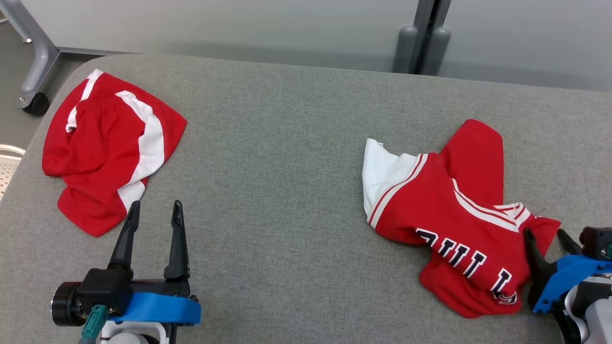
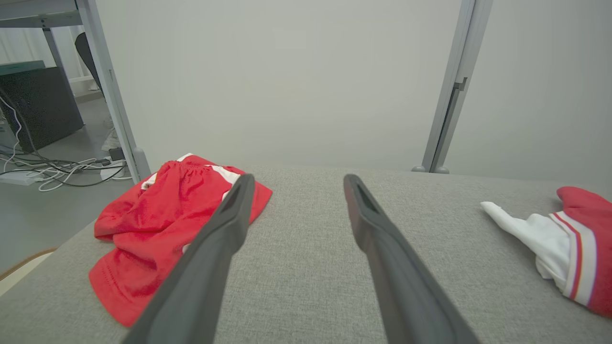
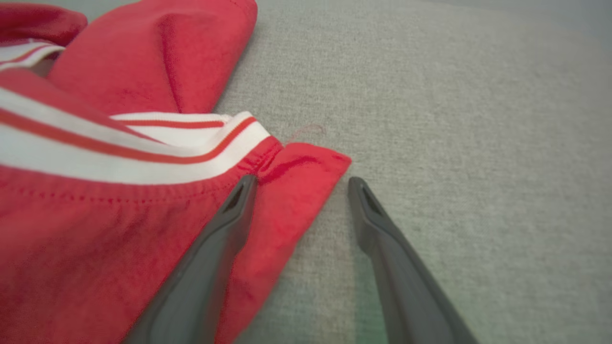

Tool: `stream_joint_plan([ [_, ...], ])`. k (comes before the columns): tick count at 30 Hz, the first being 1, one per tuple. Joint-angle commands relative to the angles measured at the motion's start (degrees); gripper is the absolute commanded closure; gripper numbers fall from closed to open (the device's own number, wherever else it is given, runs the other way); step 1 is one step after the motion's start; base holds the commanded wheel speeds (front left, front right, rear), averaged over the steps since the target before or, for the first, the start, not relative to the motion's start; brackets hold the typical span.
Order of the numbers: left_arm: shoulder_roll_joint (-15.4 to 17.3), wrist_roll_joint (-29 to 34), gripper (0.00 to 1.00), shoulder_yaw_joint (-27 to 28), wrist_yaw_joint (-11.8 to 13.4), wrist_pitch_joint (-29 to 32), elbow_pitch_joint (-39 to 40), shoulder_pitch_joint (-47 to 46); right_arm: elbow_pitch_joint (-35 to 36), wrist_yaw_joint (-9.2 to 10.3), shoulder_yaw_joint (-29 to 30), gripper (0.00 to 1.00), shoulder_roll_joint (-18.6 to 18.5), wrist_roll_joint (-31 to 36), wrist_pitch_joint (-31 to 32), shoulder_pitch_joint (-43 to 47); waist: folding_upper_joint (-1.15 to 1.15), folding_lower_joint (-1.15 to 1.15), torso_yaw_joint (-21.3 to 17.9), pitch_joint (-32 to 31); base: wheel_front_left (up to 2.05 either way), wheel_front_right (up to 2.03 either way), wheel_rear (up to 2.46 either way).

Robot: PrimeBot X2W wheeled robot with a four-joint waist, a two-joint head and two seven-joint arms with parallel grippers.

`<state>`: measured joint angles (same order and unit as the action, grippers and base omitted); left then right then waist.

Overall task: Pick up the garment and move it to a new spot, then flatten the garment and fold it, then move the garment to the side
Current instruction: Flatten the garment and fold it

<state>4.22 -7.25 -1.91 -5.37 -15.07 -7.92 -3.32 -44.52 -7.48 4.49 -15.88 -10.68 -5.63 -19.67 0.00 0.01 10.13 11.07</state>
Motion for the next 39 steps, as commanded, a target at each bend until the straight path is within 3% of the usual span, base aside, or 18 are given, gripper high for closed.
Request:
stream_joint_plan([
  [1,-0.1,0.3,0.00,0.2,-0.1,-0.2,-0.1,-0.7,-0.9,-0.03,0.1,0.00,0.1,-1.0,-0.1,-1.1,0.00,-0.01,0.1,0.2,0.00,0.00,0.00],
  [6,-0.2,0.3,0.00,0.3,-0.4,-0.2,-0.5,-1.3,-4.9,-0.08,-2.8,0.00,1.4,-3.5,-0.5,-2.3,0.00,-0.01,0.2,0.2,0.00,0.00,0.00],
  [7,-0.2,0.4,0.00,0.4,-0.4,-0.2,-0.7,-1.3,-5.3,-0.09,-3.6,0.31,1.8,-4.1,-0.7,-2.6,0.00,-0.01,0.1,0.0,0.00,0.00,0.00],
  [8,-0.3,0.5,0.00,0.4,-0.5,-0.2,-0.8,-1.2,-5.7,-0.09,-4.2,1.00,1.9,-4.6,-1.0,-2.9,0.00,-0.01,0.0,-0.3,0.00,0.00,0.00],
  [17,-0.5,0.5,0.00,0.6,-0.8,-0.2,-1.7,0.5,-6.5,-0.02,-4.4,1.00,-1.7,-10.4,-6.2,-4.1,0.00,-0.01,-0.6,-3.4,0.00,0.00,0.00],
  [24,-0.7,0.0,0.00,0.8,-1.0,-0.2,-1.7,1.9,-4.4,-0.02,0.7,1.00,-5.7,-13.8,-8.4,-1.2,0.00,-0.01,-1.3,-5.2,0.00,0.00,0.00],
  [31,-1.0,-0.5,0.00,1.4,-0.7,-0.2,-1.8,3.0,9.7,-0.03,0.2,1.00,-1.0,-14.3,-9.4,1.9,0.00,-0.01,-2.4,-6.7,0.00,0.00,0.00],
  [39,-1.2,-0.7,0.00,1.7,-0.8,-0.2,-1.4,3.0,25.3,-0.03,-8.2,1.00,8.0,-12.2,-8.1,3.6,0.00,-0.01,-1.7,-8.5,0.00,0.00,0.00],
])
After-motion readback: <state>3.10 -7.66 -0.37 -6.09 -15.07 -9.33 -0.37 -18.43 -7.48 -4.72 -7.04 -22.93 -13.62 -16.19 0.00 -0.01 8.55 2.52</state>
